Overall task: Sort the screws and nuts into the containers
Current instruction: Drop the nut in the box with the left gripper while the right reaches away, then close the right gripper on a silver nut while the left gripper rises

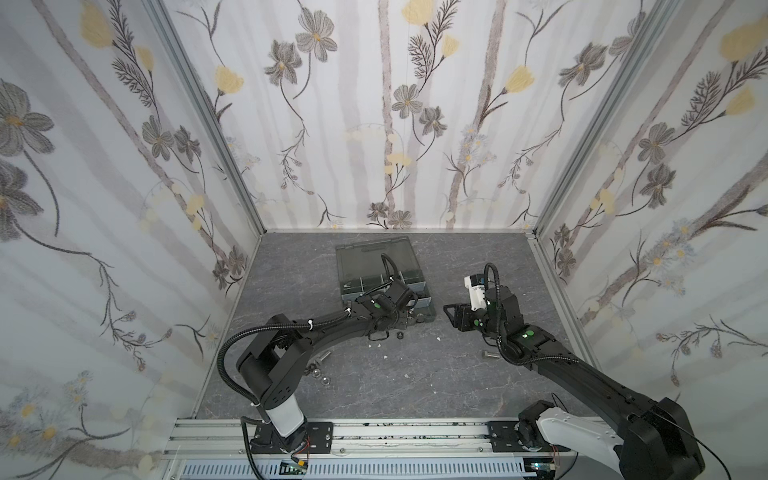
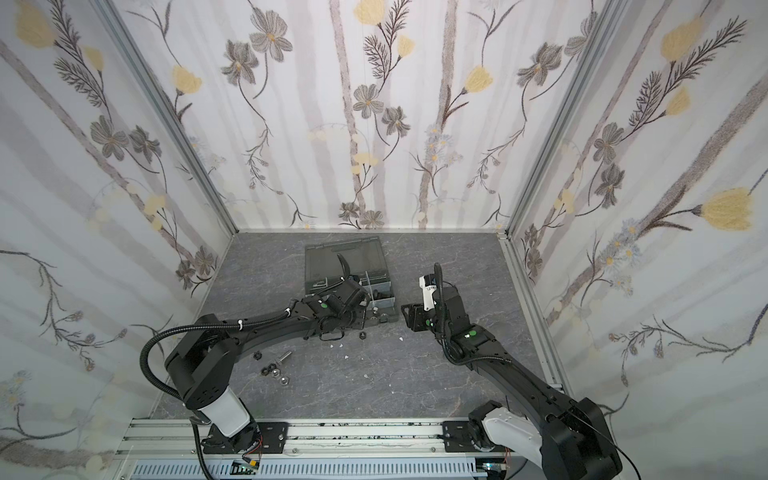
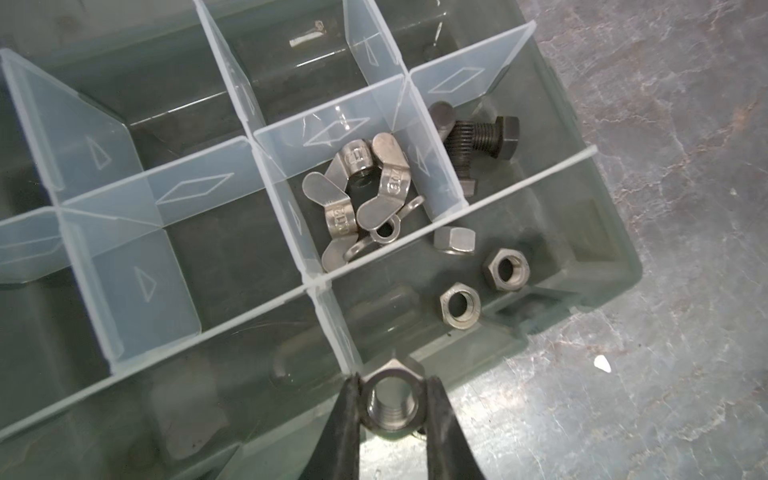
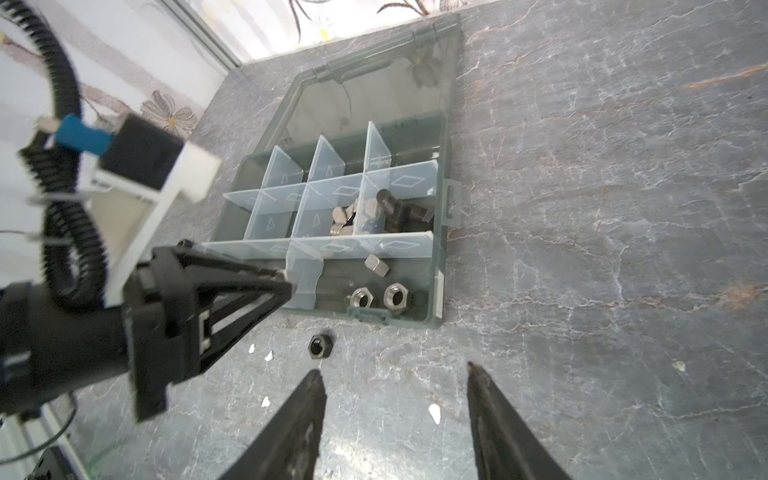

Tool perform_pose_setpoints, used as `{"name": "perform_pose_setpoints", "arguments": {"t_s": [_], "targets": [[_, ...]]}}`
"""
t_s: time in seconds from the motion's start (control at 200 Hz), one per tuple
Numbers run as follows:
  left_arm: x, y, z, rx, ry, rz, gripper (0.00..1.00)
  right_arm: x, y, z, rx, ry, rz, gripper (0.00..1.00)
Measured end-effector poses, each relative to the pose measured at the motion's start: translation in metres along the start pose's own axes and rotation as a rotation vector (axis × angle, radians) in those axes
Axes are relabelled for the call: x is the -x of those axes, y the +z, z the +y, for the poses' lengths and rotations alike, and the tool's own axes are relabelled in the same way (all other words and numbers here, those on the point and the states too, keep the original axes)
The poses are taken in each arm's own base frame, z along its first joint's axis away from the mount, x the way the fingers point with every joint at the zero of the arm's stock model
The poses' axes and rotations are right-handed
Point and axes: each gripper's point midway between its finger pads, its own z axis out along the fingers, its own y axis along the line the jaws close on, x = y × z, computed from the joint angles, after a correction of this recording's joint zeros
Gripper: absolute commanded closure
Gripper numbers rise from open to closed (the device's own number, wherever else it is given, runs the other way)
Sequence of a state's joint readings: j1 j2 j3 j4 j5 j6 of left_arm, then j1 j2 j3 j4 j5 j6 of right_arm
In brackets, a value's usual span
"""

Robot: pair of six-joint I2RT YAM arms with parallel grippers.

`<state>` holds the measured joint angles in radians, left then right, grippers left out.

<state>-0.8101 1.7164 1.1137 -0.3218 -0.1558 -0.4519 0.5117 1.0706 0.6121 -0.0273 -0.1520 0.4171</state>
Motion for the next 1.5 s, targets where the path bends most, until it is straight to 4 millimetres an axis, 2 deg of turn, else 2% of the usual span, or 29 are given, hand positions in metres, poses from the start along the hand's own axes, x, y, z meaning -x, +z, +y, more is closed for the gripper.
{"name": "perform_pose_setpoints", "arguments": {"t_s": [0.13,0.335,0.41,0.51,0.689,0.794,0.834,1.024,1.094,1.249,1.399,1.504], "targets": [[0.001,0.013,-0.004,-0.009,0.004,0.017,0.70,-0.012,-0.003,0.008,0.025,-0.014,0.025,0.43],[0.010,0.014,-0.005,-0.028,-0.004,0.003,0.43,-0.024,-0.012,0.031,0.092,-0.056,0.035,0.44],[0.017,0.006,-0.007,-0.043,-0.009,-0.015,0.42,-0.028,-0.013,0.036,0.104,-0.067,0.042,0.47],[0.030,-0.013,-0.006,-0.063,-0.023,-0.067,0.38,-0.038,-0.012,0.047,0.130,-0.080,0.066,0.47],[0.056,-0.075,0.015,-0.083,-0.089,-0.218,0.30,-0.069,0.003,0.082,0.190,-0.159,0.180,0.45],[0.067,-0.120,0.036,-0.083,-0.133,-0.316,0.24,-0.090,0.017,0.121,0.256,-0.240,0.249,0.44],[0.069,-0.135,0.042,-0.084,-0.146,-0.349,0.23,-0.096,0.021,0.130,0.266,-0.259,0.265,0.44],[0.073,-0.214,0.075,-0.068,-0.204,-0.503,0.17,-0.118,0.056,0.197,0.347,-0.361,0.311,0.44],[0.073,-0.242,0.085,-0.058,-0.222,-0.551,0.15,-0.135,0.074,0.220,0.372,-0.399,0.342,0.44],[0.072,-0.304,0.105,-0.055,-0.263,-0.662,0.12,-0.168,0.103,0.257,0.406,-0.468,0.397,0.44],[0.069,-0.349,0.118,-0.064,-0.293,-0.744,0.10,-0.193,0.118,0.291,0.460,-0.528,0.425,0.43],[0.066,-0.362,0.124,-0.054,-0.302,-0.761,0.10,-0.205,0.128,0.297,0.465,-0.552,0.447,0.43]]}}
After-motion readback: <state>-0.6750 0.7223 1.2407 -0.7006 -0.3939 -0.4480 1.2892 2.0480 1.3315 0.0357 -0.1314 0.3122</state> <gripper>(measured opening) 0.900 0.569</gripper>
